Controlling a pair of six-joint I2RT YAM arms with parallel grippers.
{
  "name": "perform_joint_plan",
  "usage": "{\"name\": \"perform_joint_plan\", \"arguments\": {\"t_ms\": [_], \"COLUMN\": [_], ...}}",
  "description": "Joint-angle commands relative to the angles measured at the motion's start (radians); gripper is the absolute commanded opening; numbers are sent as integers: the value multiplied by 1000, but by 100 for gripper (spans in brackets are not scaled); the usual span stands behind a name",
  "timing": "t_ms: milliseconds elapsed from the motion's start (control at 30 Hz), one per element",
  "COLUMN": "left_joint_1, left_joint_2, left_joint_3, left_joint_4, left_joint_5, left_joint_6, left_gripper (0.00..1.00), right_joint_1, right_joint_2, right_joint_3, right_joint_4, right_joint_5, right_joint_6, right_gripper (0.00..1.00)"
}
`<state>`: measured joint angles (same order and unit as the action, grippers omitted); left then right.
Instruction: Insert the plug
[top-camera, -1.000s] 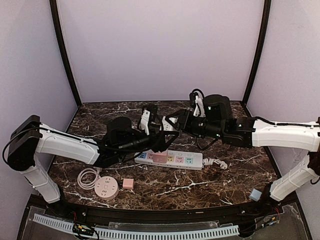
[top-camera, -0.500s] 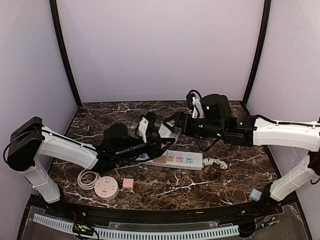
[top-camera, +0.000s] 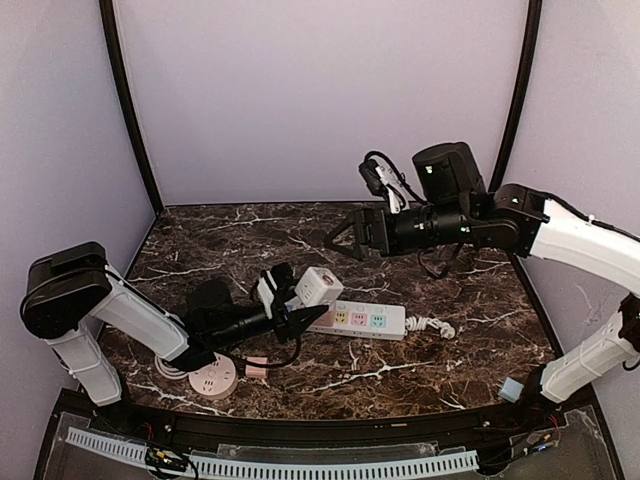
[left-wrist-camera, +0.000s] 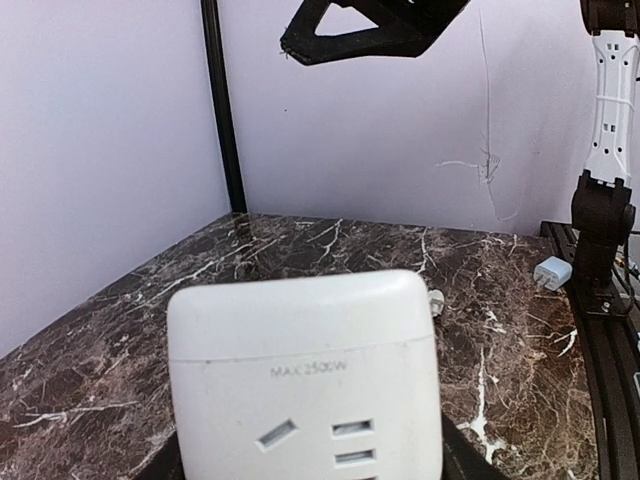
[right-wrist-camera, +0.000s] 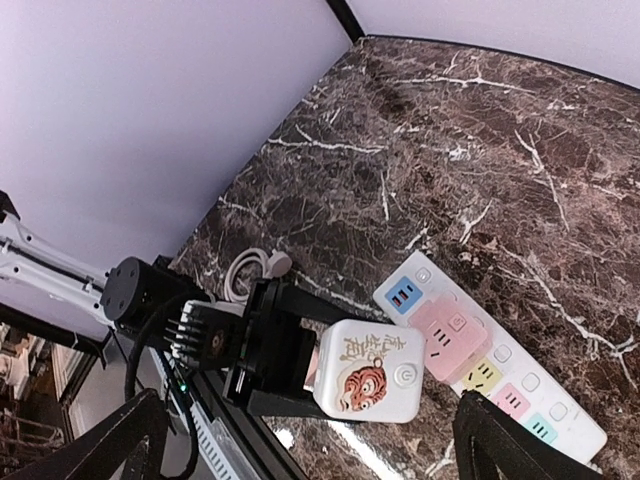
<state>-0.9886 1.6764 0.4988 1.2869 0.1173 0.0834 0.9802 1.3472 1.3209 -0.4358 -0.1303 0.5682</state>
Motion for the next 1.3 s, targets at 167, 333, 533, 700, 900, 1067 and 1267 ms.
{"name": "perform_joint_plan", "arguments": {"t_ms": [167, 333, 533, 700, 900, 1067, 1267], "left_joint_1": [2, 1, 2, 1, 1, 1, 0], "left_joint_2": [18, 6, -17, -32, -33, -27, -28], "left_joint_3": [-56, -62, -62, -62, -55, -49, -46], "left_joint_4": [241, 244, 229, 211, 203, 201, 196], "left_joint_5": [33, 43, 46, 45, 51, 47, 36], "left_joint_6": [93, 123, 131, 136, 136, 136, 146], "left_gripper": [11, 11, 11, 11, 10, 11, 10], "right_joint_1": [-9, -10, -9, -9, -9, -10, -9], "right_joint_2": [132, 190, 251, 294, 355, 419, 469], "right_joint_3": [142, 209, 253, 276, 315, 390, 442], "right_joint_4": [-244, -294, -318, -332, -355, -406, -447], "right_joint_5": [-131, -180, -231, -247, -249, -264, -274], "right_joint_6": [-88, -91, -93, -84, -76, -78, -90], "right_gripper": [99, 99, 99, 99, 99, 88, 70]}}
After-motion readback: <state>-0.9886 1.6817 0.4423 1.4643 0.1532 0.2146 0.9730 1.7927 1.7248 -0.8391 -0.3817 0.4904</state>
